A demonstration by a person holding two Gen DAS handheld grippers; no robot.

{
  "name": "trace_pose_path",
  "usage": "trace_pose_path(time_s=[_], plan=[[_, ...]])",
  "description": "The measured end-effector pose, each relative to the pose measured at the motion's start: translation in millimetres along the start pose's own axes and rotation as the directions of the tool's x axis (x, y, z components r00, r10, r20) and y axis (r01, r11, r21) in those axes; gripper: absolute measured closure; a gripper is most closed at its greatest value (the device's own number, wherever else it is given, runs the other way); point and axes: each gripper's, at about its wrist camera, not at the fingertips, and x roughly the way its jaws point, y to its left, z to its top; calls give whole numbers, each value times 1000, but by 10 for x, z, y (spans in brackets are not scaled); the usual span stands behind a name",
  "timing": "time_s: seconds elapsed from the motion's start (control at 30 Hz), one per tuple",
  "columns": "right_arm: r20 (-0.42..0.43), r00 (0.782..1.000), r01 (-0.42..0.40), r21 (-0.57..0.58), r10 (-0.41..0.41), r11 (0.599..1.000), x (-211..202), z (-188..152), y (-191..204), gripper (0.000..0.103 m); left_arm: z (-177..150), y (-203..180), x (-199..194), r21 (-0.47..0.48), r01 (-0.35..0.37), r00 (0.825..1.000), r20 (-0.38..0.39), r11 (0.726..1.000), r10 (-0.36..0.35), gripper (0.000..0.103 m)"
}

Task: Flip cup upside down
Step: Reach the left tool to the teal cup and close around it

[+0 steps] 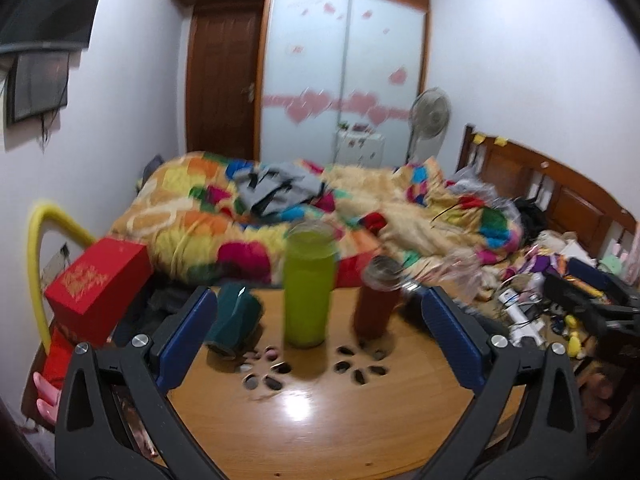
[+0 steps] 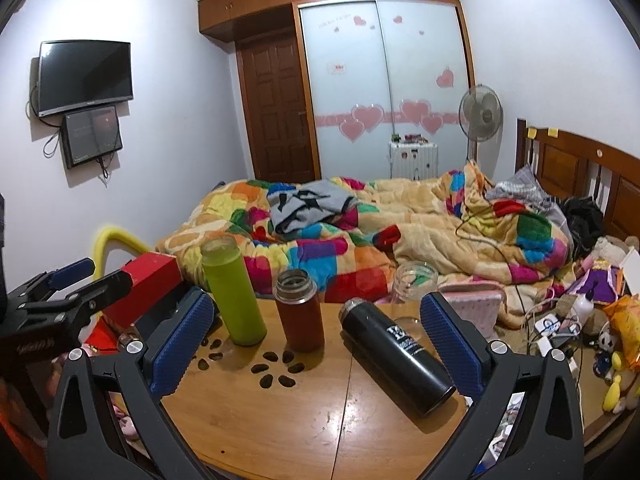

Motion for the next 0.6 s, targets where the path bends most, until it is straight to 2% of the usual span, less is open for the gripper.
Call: trace_pose_path(time_s=[0.13,0.27,0.3,0.37,0.5,0.53,0.6], plan=[[-41,999,10,0,-10,1000,178,-98,-64,0,-100,328,511,-31,-35,990,-134,999,31,0],[-82,996,22,5,-21,1000,354,-191,-136,0,-241,603,1139,-15,-37,957,-288,999,31,0],[-92,995,25,8,-24,1000,396,-211,-155,0,-288,653,1240,-4,-41,950,-310,999,38,0],[-116,993,25,20,-22,999,481,-255,-193,0,-378,754,1543,20,-54,925,-376,998,58,0],[-168,986,24,41,-17,999,632,-365,-241,0,-482,961,2004,17,-63,887,-458,998,64,1],[-179,984,25,44,-17,999,663,-391,-252,0,-489,995,2061,14,-70,882,-466,997,68,11],[-203,979,22,52,-11,998,720,-428,-264,0,-533,1060,2197,-6,-64,866,-497,998,53,24]])
